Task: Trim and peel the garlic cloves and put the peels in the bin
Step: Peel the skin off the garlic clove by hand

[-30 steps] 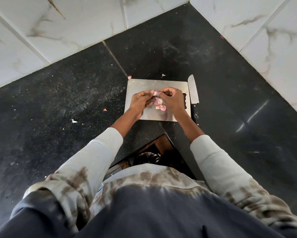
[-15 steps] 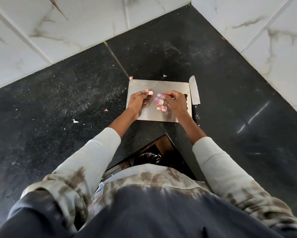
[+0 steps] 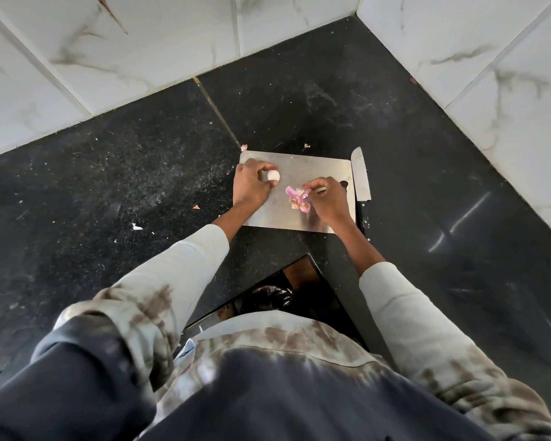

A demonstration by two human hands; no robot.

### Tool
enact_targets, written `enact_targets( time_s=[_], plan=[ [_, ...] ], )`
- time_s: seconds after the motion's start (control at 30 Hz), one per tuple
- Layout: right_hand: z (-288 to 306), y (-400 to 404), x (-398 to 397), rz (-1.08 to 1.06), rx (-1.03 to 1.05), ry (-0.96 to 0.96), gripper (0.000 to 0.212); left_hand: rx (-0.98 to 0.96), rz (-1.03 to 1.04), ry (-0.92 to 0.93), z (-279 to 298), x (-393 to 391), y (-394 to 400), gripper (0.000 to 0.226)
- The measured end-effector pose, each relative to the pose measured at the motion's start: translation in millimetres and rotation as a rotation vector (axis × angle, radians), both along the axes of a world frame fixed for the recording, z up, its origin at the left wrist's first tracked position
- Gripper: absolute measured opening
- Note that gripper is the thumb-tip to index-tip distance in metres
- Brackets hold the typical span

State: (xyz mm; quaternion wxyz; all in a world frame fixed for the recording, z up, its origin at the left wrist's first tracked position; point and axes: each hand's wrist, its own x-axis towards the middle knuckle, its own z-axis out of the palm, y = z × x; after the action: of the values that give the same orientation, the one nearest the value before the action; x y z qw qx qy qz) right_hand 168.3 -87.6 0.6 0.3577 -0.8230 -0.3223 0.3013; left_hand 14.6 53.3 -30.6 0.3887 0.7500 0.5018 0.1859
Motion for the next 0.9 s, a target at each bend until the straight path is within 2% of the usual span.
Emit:
enact_targets(
  time_s=[0.17,0.3,0.47,0.63,0.73,0.9],
  plan=[
    [-1.2,0.1,3.7,-0.013,-0.04,-0.066,0.015,0.055,-0.038,0.085,-4.9,-7.8,4.5,0.037],
    [-2.3,6.1,-3.2,-0.032,-0.039,-0.155,0.012,0.052,-0.057,0.061,-0.6,-20.3,12.6,0.044],
    [2.9,26.8,-18.8,-0.05,0.026,-0.263,0.015,0.025,0.005,-0.015,19.3,-62.4,34.2,0.025],
    [1.2,56.3,-35.5,0.037,0.096,-0.248,0.012,-0.056,0.026,0.052,23.7,-134.2,45.7,0.013],
    [-3.4,71.6,-53.9,0.094,0.115,-0.232,0.012,-0.096,-0.028,0.154,21.9,-171.4,44.4,0.021],
    [-5.1,89.1,-80.7,0.194,0.148,-0.224,0.011,-0.139,-0.226,0.272,28.6,-204.7,35.2,0.051]
  ],
)
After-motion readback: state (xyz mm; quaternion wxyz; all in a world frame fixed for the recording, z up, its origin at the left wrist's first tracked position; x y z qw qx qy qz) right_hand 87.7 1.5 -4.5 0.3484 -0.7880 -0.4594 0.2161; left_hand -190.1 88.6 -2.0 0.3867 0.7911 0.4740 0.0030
